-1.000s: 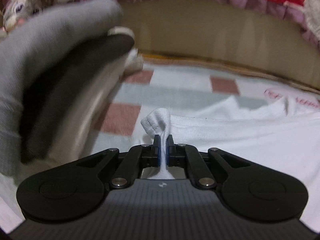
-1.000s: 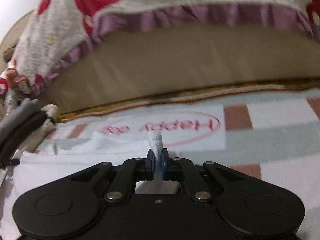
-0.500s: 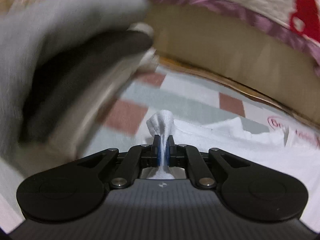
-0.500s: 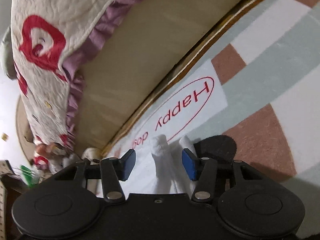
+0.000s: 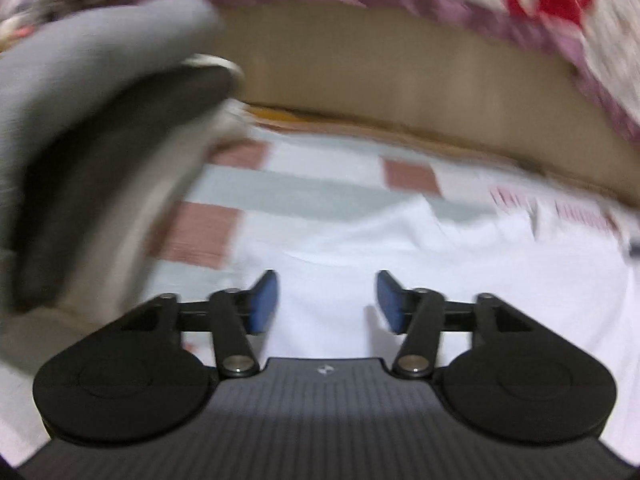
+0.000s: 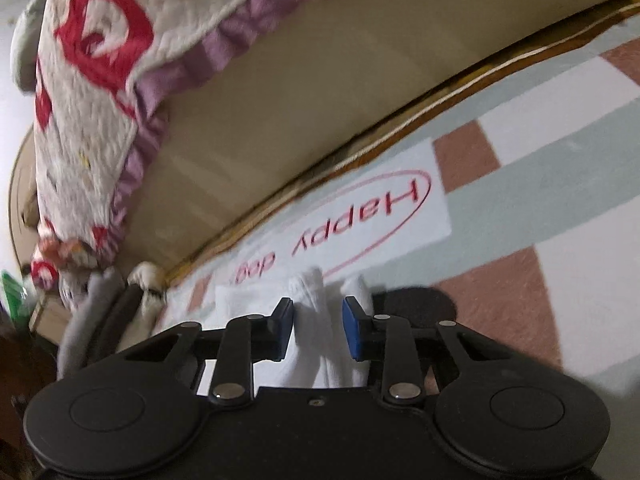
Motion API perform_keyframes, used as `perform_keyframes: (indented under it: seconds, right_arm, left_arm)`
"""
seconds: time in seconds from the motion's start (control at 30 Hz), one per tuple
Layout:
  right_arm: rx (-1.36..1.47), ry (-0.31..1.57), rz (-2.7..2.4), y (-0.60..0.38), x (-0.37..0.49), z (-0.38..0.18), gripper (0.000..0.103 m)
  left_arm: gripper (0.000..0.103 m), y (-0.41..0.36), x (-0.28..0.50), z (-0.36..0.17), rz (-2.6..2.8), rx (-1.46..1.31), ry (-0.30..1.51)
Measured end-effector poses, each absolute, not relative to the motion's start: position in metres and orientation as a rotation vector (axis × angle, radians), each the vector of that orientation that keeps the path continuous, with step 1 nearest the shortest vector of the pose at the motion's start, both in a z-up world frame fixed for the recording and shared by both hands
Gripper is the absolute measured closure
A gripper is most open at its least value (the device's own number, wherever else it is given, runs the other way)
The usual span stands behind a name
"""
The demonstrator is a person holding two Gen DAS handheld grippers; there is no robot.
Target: Fold clothes
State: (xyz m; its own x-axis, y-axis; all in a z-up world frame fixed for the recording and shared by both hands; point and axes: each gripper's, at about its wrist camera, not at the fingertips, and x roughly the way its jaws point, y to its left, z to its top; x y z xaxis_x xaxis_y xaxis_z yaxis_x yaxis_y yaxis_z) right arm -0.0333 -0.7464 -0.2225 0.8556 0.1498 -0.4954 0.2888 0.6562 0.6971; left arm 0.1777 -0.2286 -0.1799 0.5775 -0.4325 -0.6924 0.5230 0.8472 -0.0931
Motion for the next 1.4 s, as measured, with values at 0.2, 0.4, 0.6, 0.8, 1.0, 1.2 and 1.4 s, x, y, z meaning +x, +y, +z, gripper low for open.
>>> perform_keyframes:
  seconds: [0.2,0.4,0.6,0.8,1.0,1.2,1.4]
  right_arm:
    - [0.861,0.589,-0.074,-0.743,-0.030,-0.229,0.070]
    - [0.970,0.568,-0.061,-0.749,-0.032,-0.234,0.052]
    - [1.103,0.498,-0.055,-0.760,-0.041,-0.241,0.047]
    - [0.942,0.505,-0.004,-0.745,-0.035,-0.232,0.073]
    - [0.685,0.590,-0.022,-0.714,-0.016,-0.229,0.072]
    - [0.691,0.429,-0.069,-0.730,-0.027,-0.203,0.097]
    - [0.748,0.591,-0.198,-0.739,-0.020,-0.218,0.082]
  left_arm:
    - [0.059,-0.275,0.187,-0.202,-0.623,0.299,0.846]
    - [0.100,-0.293,0.153,-0.172,-0.605,0.512,0.652]
    - [0.100,-0.269,0.173,-0.160,-0.528,0.257,0.664]
    - [0.100,-0.251,0.191,-0.183,-0.523,0.061,0.802]
    - [0.100,-0.257,0.186,-0.191,-0.539,0.125,0.797]
    - [0.100,-0.247,0.196,-0.175,-0.475,0.079,0.742]
    - [0.093,-0.250,0.193,-0.160,-0.443,0.052,0.687]
